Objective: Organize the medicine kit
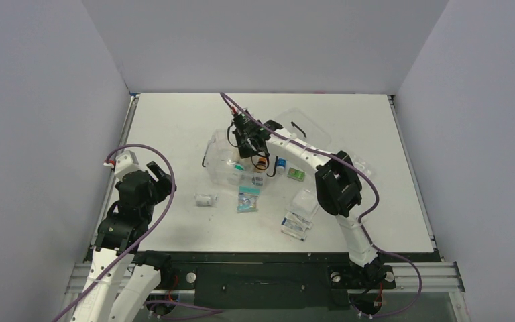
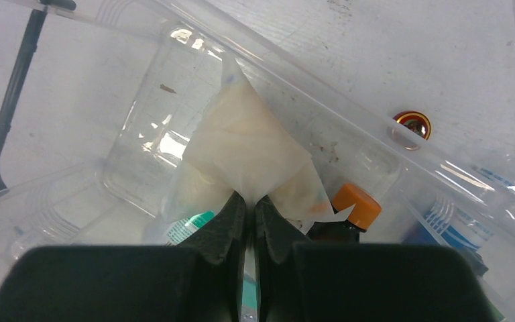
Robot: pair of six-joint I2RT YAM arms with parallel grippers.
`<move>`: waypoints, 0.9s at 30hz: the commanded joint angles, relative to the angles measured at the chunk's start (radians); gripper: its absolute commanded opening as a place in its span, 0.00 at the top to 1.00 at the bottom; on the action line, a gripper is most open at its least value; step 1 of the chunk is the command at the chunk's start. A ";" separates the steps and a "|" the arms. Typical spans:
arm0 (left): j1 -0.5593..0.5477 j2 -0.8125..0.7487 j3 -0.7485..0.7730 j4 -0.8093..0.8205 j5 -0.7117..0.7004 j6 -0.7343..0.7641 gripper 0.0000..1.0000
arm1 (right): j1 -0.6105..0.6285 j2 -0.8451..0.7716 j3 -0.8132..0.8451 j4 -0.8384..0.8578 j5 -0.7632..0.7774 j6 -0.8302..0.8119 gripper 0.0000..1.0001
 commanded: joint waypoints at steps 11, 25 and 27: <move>0.001 -0.002 0.009 0.044 0.008 0.015 0.34 | -0.006 -0.050 0.025 -0.164 0.169 -0.091 1.00; 0.003 -0.003 0.008 0.048 0.012 0.016 0.34 | 0.018 -0.097 0.108 -0.177 0.085 -0.105 1.00; 0.003 -0.003 0.007 0.047 0.013 0.015 0.34 | 0.030 -0.092 0.131 -0.148 0.056 -0.079 1.00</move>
